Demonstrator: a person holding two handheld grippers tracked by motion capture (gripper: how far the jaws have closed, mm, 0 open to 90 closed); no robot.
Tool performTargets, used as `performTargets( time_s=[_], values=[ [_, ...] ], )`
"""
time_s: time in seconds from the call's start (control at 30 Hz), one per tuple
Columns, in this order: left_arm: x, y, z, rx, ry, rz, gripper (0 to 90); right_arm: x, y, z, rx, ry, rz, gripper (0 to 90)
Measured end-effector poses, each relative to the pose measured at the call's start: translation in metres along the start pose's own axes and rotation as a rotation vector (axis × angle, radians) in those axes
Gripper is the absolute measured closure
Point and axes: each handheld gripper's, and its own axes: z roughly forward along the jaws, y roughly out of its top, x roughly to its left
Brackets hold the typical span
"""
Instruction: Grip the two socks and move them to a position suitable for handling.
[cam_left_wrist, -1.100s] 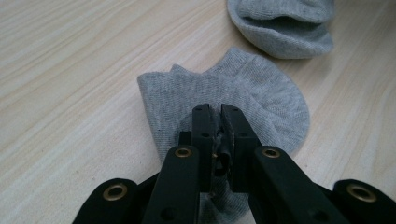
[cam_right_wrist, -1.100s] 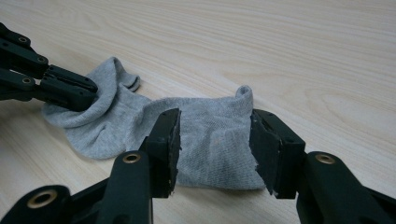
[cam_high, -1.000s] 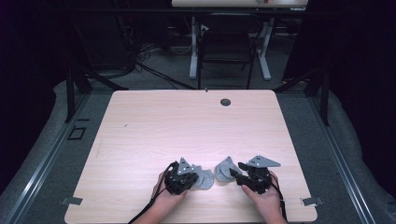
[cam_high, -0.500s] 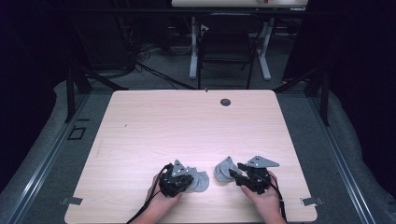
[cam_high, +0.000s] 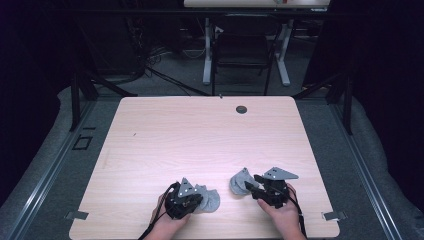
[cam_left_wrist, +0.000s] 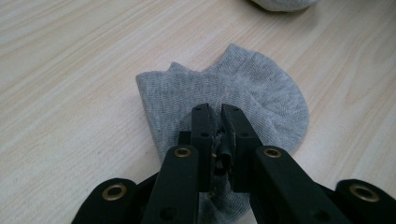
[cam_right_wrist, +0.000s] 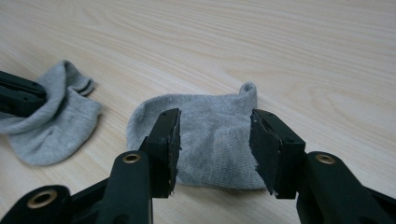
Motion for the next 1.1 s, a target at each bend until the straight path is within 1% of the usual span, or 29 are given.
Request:
performTargets(
  time_s=[0.1, 0.13, 0.17, 0.2, 0.23, 0.27, 0.33, 0.4, 0.43, 0.47, 0.5, 0.53, 0.57, 0.6, 0.63, 0.67, 0.73, 0.8, 0.87, 0.93, 1.0, 1.1],
  values=[
    [-0.003, -0.003, -0.003, 0.001, 0.009, -0.006, 83.8, 0.004, 0.001, 0.001, 0.013, -0.023, -0.052, 53.3],
    [-0.003, -0.004, -0.005, 0.007, 0.011, -0.004, 83.8, 0.005, 0.001, 0.001, 0.014, -0.024, -0.062, 53.3],
    [-0.005, -0.006, -0.006, 0.003, 0.012, -0.016, 83.8, 0.007, 0.002, 0.001, 0.01, -0.026, -0.068, 53.5],
    [-0.005, -0.007, -0.007, 0.001, 0.015, -0.02, 83.8, 0.008, 0.002, 0.001, 0.017, -0.024, -0.081, 54.2],
    [-0.006, -0.009, -0.008, 0.002, 0.011, -0.028, 83.8, 0.009, 0.002, 0.002, 0.02, -0.029, -0.084, 55.4],
    [-0.006, -0.011, -0.01, -0.005, 0.011, -0.042, 83.7, 0.009, 0.002, 0.002, 0.03, -0.027, -0.095, 57.4],
    [-0.005, -0.013, -0.012, -0.004, -0.004, -0.061, 82.7, 0.009, 0.003, 0.004, 0.049, -0.035, -0.118, 64.9],
    [-0.006, -0.016, -0.013, -0.015, -0.016, -0.092, 81.1, 0.009, 0.005, 0.005, 0.062, -0.042, -0.127, 69.4],
    [-0.006, -0.016, -0.014, -0.015, -0.02, -0.1, 80.2, 0.008, 0.007, 0.007, 0.072, -0.039, -0.127, 70.9],
    [-0.007, -0.017, -0.015, -0.01, -0.023, -0.095, 78.9, 0.008, 0.009, 0.011, 0.093, -0.041, -0.13, 74.2],
    [-0.007, -0.017, -0.015, -0.009, -0.023, -0.094, 78.3, 0.008, 0.01, 0.012, 0.105, -0.041, -0.139, 75.2],
    [-0.008, -0.017, -0.015, -0.01, -0.02, -0.085, 78.3, 0.008, 0.01, 0.012, 0.105, -0.041, -0.139, 75.2],
    [-0.01, -0.017, -0.016, -0.008, -0.027, -0.086, 77.9, 0.008, 0.011, 0.016, 0.128, -0.042, -0.151, 76.8],
    [-0.01, -0.017, -0.016, -0.007, -0.024, -0.077, 77.8, 0.009, 0.011, 0.019, 0.143, -0.034, -0.154, 78.4],
    [-0.011, -0.017, -0.016, -0.006, -0.023, -0.071, 77.5, 0.011, 0.01, 0.026, 0.177, -0.021, -0.165, 79.9],
    [-0.012, -0.017, -0.016, -0.006, -0.022, -0.074, 77.5, 0.011, 0.01, 0.026, 0.177, -0.021, -0.165, 79.9],
    [-0.012, -0.017, -0.015, -0.007, -0.025, -0.075, 77.4, 0.013, 0.009, 0.033, 0.215, -0.007, -0.162, 80.2],
    [-0.012, -0.017, -0.015, -0.009, -0.029, -0.079, 77.1, 0.015, 0.01, 0.037, 0.215, -0.011, -0.157, 80.2],
    [-0.01, -0.017, -0.015, -0.009, -0.035, -0.077, 77.0, 0.017, 0.013, 0.041, 0.217, 0.01, -0.132, 80.1],
    [-0.011, -0.017, -0.014, -0.012, -0.034, -0.08, 77.0, 0.02, 0.015, 0.045, 0.217, 0.016, -0.112, 79.9],
    [-0.011, -0.017, -0.014, -0.014, -0.032, -0.074, 77.1, 0.023, 0.018, 0.049, 0.219, 0.021, -0.105, 79.6],
    [-0.012, -0.018, -0.013, -0.022, -0.027, -0.07, 77.1, 0.03, 0.021, 0.055, 0.219, 0.023, -0.109, 79.3]
  ],
)
